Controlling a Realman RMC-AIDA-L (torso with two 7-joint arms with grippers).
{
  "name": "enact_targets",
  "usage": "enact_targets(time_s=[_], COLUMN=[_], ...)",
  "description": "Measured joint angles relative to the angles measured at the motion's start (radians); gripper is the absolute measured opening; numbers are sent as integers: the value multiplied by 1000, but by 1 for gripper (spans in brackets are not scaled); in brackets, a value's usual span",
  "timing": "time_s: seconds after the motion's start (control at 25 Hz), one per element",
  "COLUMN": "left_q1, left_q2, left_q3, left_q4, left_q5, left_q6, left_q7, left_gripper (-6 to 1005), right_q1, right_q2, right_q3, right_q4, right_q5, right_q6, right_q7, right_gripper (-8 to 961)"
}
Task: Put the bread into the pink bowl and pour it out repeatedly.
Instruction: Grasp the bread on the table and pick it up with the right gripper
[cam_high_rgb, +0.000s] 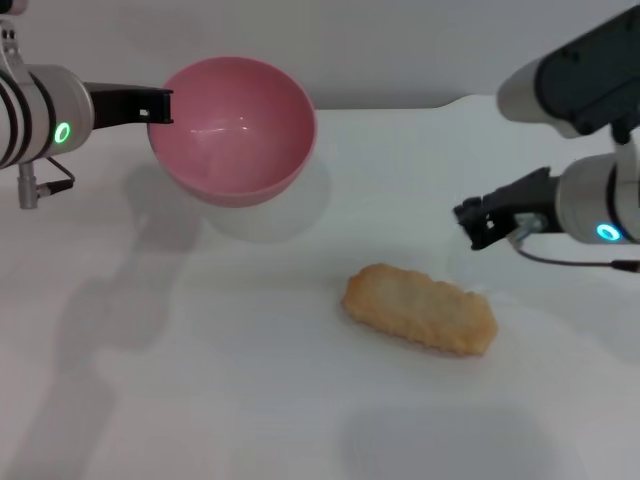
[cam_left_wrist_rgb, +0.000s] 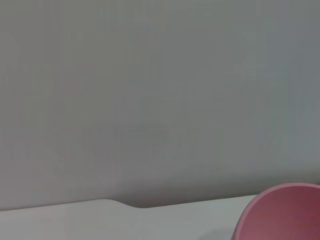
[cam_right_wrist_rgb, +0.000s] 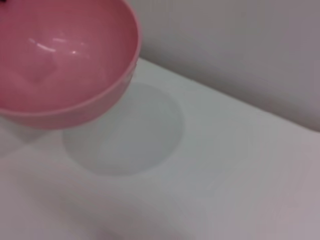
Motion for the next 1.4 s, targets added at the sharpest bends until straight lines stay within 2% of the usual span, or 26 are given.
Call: enact_targets(time_s=[0.2,0.64,0.72,1.4], left_q1=[-5,-47,-51,-73], left_q2=[0,-2,-2,-2], left_q3=[0,5,5,18], left_q4=[-3,-42,-48,-61], left_q5=[2,28,30,32], left_q6=[-2,-4,-4,-3], left_q7=[-1,-8,-12,-13], left_gripper=[29,30,30,29], right_q1=[42,66,63,101], right_q2=[2,0,0,2], right_q3=[-9,-59,-67,-163], right_q4=[86,109,111,290], right_q5=[20,66,67,155], right_q6=[-26,-39,-39,-124], right_q7=[0,-5,-4,-2], right_gripper=[31,478,671,667])
